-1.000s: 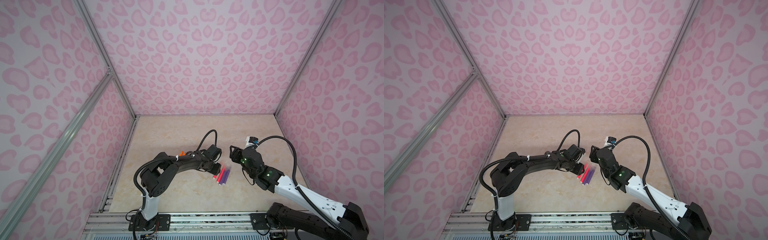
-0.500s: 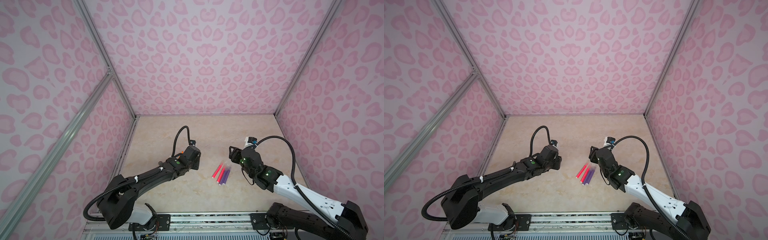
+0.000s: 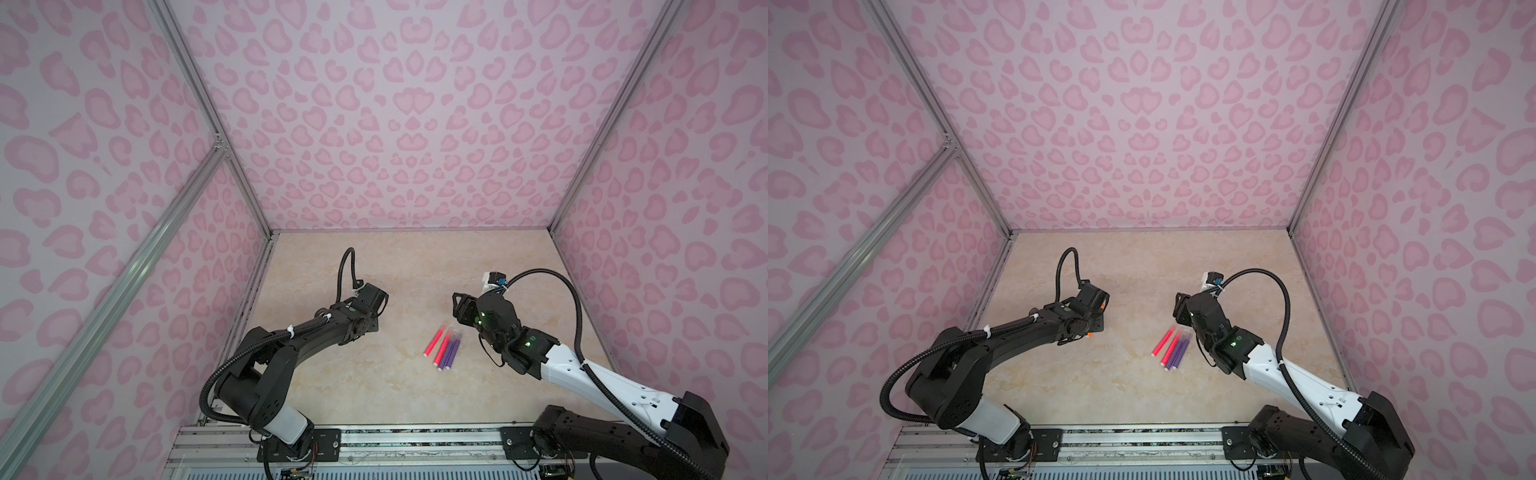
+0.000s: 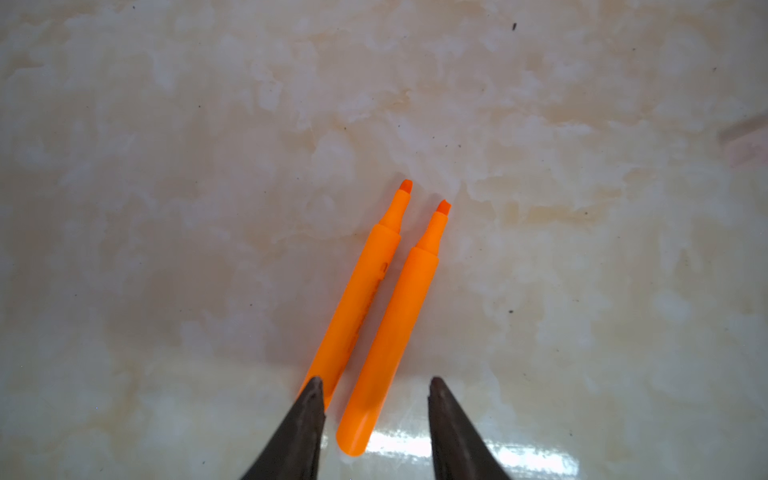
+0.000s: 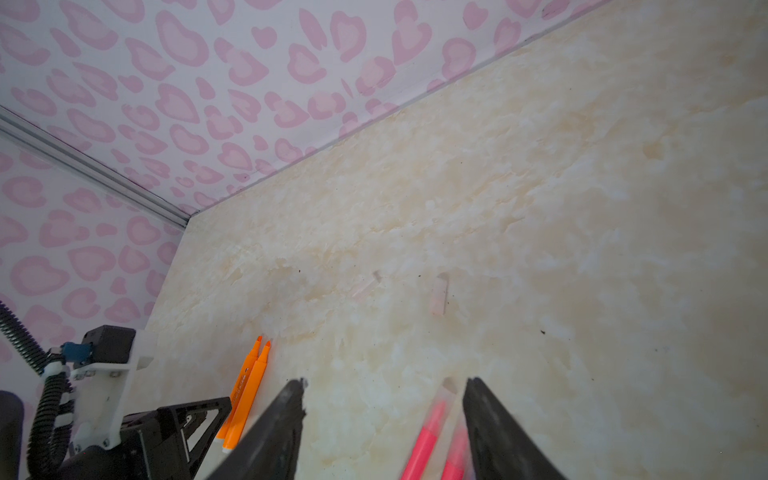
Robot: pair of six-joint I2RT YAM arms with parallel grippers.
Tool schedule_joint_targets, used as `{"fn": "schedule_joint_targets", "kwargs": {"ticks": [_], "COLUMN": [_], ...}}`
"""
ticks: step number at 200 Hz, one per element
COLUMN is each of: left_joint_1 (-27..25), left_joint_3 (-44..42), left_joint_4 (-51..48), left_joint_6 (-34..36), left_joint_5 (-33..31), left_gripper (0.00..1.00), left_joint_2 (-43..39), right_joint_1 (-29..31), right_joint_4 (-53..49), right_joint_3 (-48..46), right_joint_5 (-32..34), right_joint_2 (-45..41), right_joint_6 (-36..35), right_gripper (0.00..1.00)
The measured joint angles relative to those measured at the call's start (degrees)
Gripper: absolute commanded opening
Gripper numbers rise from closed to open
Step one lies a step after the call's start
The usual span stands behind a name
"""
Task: Insert the pens into the pen caps
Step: 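Close the left gripper on an orange highlighter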
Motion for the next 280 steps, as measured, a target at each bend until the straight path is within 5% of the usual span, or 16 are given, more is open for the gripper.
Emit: {"fn": "schedule_joint_targets", "kwargs": {"ticks": [182, 233, 280], "left_joint_1": [1.8, 1.9, 2.1], "left_joint_3": [5.1, 6.0, 6.4], "left_joint_4": [-0.1, 0.1, 0.9], "left_joint_6": [2.6, 2.8, 3.0], "left_joint_5": [8.3, 9.4, 10.2], "left_gripper": [0.44, 0.37, 0.19], "left_joint_2": [9.3, 10.6, 11.2], "right_joint_1": [0.0, 0.0, 0.0], "right_joint_4": [0.0, 0.0, 0.0], "right_joint_3": [2.0, 2.0, 2.0], "right_joint_5": [-3.3, -3.4, -3.8], "right_joint_2": [2.7, 2.7, 3.0], "right_joint_6": [-0.1, -0.1, -0.1], "right_gripper": [0.62, 0.62, 0.62]}}
